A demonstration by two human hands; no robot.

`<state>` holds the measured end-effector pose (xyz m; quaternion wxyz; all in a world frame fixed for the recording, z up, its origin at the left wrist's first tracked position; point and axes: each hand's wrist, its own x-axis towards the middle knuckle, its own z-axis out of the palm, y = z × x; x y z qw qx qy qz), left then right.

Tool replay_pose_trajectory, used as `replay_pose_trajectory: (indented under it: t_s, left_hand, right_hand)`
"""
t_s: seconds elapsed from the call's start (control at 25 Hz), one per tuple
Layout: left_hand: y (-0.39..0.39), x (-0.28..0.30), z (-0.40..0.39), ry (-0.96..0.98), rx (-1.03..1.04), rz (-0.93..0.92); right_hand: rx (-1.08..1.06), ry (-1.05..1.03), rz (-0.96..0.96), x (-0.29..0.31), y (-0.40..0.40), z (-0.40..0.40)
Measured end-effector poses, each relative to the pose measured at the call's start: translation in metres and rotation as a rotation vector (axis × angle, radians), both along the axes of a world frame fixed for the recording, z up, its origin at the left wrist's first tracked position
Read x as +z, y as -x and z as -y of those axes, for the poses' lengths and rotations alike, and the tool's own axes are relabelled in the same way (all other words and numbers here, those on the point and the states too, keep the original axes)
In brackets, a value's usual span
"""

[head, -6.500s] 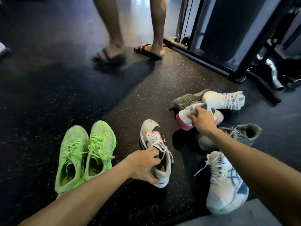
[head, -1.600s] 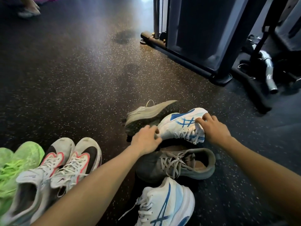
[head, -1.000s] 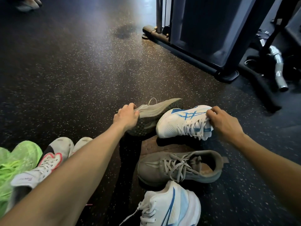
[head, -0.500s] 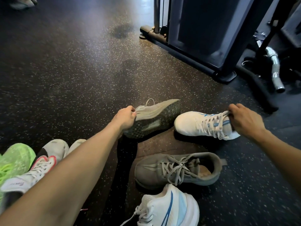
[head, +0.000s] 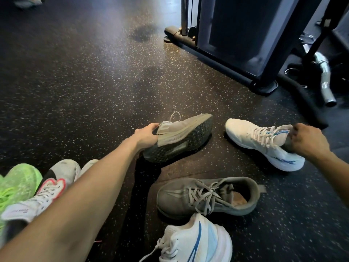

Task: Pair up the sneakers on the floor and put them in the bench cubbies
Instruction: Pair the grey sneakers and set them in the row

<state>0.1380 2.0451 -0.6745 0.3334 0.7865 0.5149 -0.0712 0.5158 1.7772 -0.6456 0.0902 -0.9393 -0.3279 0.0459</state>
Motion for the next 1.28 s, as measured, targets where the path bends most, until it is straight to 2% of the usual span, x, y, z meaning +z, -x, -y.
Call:
replay_pose_trajectory:
  t_s: [0.16, 0.28, 0.4, 0.52, 0.64, 0.76, 0.88, 0.96, 1.04, 1.12, 1.2, 1.28]
  left_hand:
    - [-0.002, 0.003, 0.002, 0.055, 0.012, 0.038]
    - [-0.002, 0.012, 0.007, -0.081, -0.023, -0.076]
    - [0.001, 0.019, 0.012, -0.258, -0.112, -0.193]
    - [0.009, 0.02, 0.016, -0.268, -0.186, -0.07]
    - [0.017, 0.023, 0.03, -0.26, -0.178, 0.071]
    - [0.029, 0.034, 0.043, -0.445, -0.18, 0.012]
    - [0.05, 0.047, 0.05, -0.536, -0.193, -0.058]
    - [0.061, 0.052, 0.054, -0.567, -0.236, -0.086]
    - [0.071, 0.052, 0.062, -0.591, -0.265, -0.076]
    - [0.081, 0.05, 0.071, -0.634, -0.282, -0.068]
    - [0.093, 0.048, 0.083, -0.665, -0.274, -0.053]
    - [0.102, 0.046, 0.096, -0.678, -0.278, -0.046]
  right_hand:
    - [-0.02, 0.066, -0.044, -0.001, -0.003, 0.004]
    - [0.005, 0.035, 0.046, 0.002, 0.008, 0.0]
    - [0.178, 0.0, 0.214, 0.004, 0.023, -0.006]
    - [0.244, -0.025, 0.262, 0.014, 0.04, -0.009]
    - [0.333, 0.007, 0.226, 0.027, 0.055, -0.01]
    - [0.41, 0.019, 0.15, 0.045, 0.079, -0.018]
    - [0.473, 0.041, 0.037, 0.058, 0.112, -0.029]
    - [0.494, 0.138, -0.151, 0.062, 0.135, -0.036]
    - [0.542, 0.349, -0.395, 0.059, 0.157, -0.039]
    - [0.59, 0.589, -0.537, 0.051, 0.174, -0.039]
    - [0.688, 0.763, -0.45, 0.041, 0.185, -0.035]
    - [0.758, 0.708, -0.244, 0.029, 0.187, -0.026]
